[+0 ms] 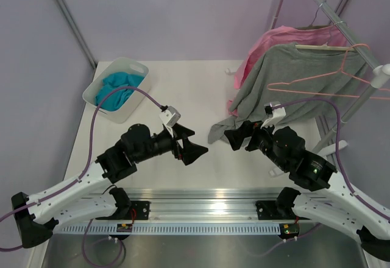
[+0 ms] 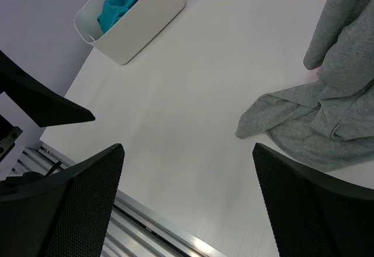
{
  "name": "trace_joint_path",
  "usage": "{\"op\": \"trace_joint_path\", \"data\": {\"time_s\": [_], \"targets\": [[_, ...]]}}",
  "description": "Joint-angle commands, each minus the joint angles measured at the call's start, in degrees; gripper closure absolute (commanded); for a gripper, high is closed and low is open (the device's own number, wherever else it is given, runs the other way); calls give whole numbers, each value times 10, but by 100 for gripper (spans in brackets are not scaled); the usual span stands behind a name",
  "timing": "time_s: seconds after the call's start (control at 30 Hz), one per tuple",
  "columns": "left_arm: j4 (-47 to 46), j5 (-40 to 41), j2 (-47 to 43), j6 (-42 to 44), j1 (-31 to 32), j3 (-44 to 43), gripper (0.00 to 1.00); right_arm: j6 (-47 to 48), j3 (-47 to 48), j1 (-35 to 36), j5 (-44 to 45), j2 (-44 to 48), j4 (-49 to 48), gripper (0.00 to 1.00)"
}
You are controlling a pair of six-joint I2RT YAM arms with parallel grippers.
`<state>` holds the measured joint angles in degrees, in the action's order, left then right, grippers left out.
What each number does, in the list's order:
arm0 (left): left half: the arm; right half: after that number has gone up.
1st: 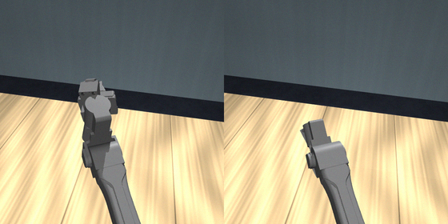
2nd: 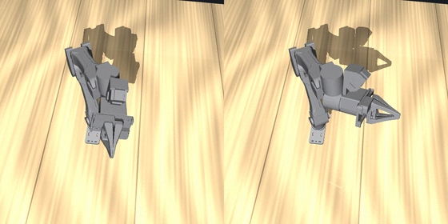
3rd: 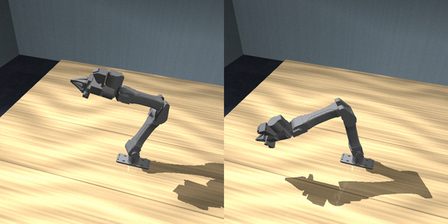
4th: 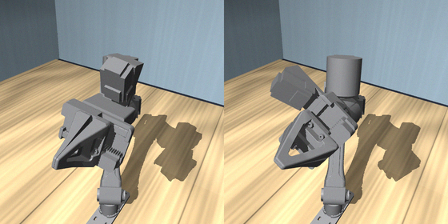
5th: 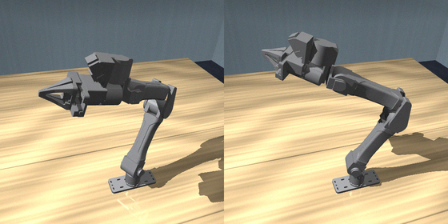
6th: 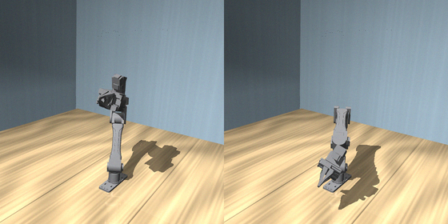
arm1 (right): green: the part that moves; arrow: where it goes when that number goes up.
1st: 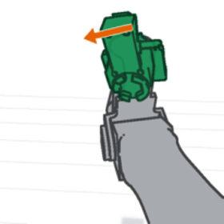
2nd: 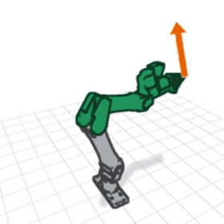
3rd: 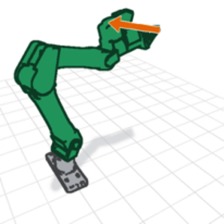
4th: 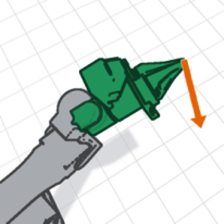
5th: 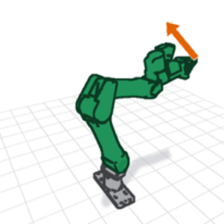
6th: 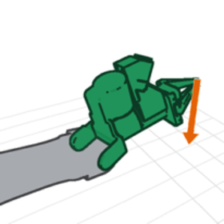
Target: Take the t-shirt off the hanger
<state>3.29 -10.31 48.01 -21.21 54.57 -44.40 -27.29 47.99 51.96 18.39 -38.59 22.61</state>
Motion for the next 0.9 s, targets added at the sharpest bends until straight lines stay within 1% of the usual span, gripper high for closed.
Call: {"op": "trace_joint_path", "data": {"time_s": [0.0,0.27,0.37,0.47,0.5,0.6,0.63,0.7,0.73,0.77,0.8,0.83,0.87], "targets": [[-27,-9,-5,5,0,-6,1,-3,22,-1,-4,4,-3,0],[-16,15,2,6,0,-21,1,-11,27,-2,2,13,25,0],[-7,34,12,-1,0,-44,1,-14,26,-2,-9,13,44,1],[-1,46,25,7,0,-94,1,-22,-3,-2,-36,22,47,1],[2,41,28,21,0,-124,1,-27,-29,-2,-45,25,44,0],[-5,19,47,56,0,-167,1,-48,-69,-2,-49,39,37,0],[-2,17,67,71,0,-200,1,-57,-78,-2,-49,52,37,0],[16,16,94,89,0,-240,1,-61,-100,-2,-64,70,38,0],[33,21,111,100,0,-296,1,-66,-107,-2,-69,95,45,0],[71,27,154,124,0,-330,1,-69,-118,-1,-74,109,50,0],[89,46,176,136,0,-396,1,-71,-121,-2,-78,140,58,1],[111,54,197,158,-1,-427,1,-72,-131,-1,-91,158,62,0],[119,49,242,171,-2,-456,1,-71,-135,-2,-99,173,65,0]]}}
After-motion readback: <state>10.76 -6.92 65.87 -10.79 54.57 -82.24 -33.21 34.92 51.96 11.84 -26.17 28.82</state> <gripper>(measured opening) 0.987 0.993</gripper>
